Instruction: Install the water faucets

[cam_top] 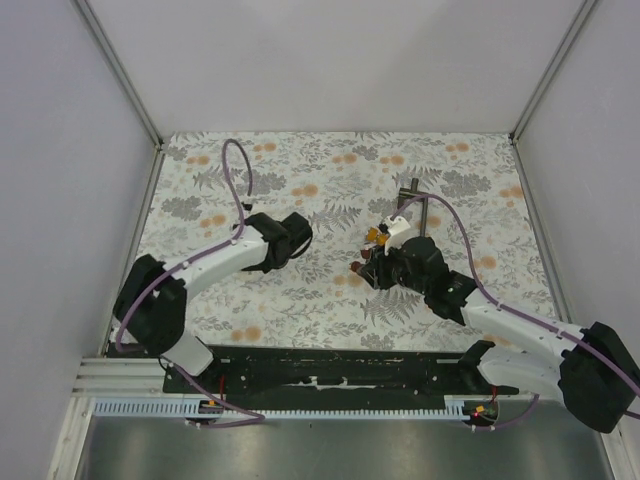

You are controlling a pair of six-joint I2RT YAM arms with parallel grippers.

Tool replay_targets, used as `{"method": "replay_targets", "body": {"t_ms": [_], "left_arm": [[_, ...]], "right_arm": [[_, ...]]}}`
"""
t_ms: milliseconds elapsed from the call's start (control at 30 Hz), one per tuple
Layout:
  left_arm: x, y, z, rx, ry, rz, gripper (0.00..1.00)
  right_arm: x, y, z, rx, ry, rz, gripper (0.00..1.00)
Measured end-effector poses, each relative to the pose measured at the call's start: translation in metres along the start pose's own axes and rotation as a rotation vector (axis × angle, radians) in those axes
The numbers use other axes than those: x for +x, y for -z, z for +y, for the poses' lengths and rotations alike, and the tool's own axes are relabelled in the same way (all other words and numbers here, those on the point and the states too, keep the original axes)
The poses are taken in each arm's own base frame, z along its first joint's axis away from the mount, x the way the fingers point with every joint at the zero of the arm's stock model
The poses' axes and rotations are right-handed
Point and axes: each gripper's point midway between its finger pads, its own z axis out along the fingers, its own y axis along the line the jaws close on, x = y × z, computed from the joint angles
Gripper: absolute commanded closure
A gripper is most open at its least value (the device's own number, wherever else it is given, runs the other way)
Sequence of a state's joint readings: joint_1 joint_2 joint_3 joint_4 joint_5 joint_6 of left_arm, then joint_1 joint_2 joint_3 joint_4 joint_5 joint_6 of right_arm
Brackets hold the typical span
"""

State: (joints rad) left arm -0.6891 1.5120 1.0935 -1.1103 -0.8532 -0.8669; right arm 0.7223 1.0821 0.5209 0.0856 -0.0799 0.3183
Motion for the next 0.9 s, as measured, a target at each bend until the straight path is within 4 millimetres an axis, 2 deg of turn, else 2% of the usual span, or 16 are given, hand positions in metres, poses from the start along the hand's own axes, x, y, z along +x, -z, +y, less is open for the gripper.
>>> {"method": "replay_targets", "body": {"t_ms": [200,400,533,900], "left_arm": [[-0.008,-0.006,0.003,-0.190,-0.206,-0.088,0.98],[-0.004,-0.017,-0.013,-0.274,-0.307,-0.111,0.98],[0.006,-0.024,-0.022,-0.315,-0.371,-0.096,0.97],[0.011,-0.023,-0.049,-0.319,-0.418,-0.100,0.92]], "right_arm": [[-0.006,0.006,0.001,0.000,0.003,-0.034,1.00],[0.001,0.007,-0.003,0.011,0.002,-0.027,1.00],[0.003,0.008,-0.006,0.022,0.002,-0.025,1.00],[-0.001,0.013,-0.007,0.031,0.003,-0.058,1.00]]}}
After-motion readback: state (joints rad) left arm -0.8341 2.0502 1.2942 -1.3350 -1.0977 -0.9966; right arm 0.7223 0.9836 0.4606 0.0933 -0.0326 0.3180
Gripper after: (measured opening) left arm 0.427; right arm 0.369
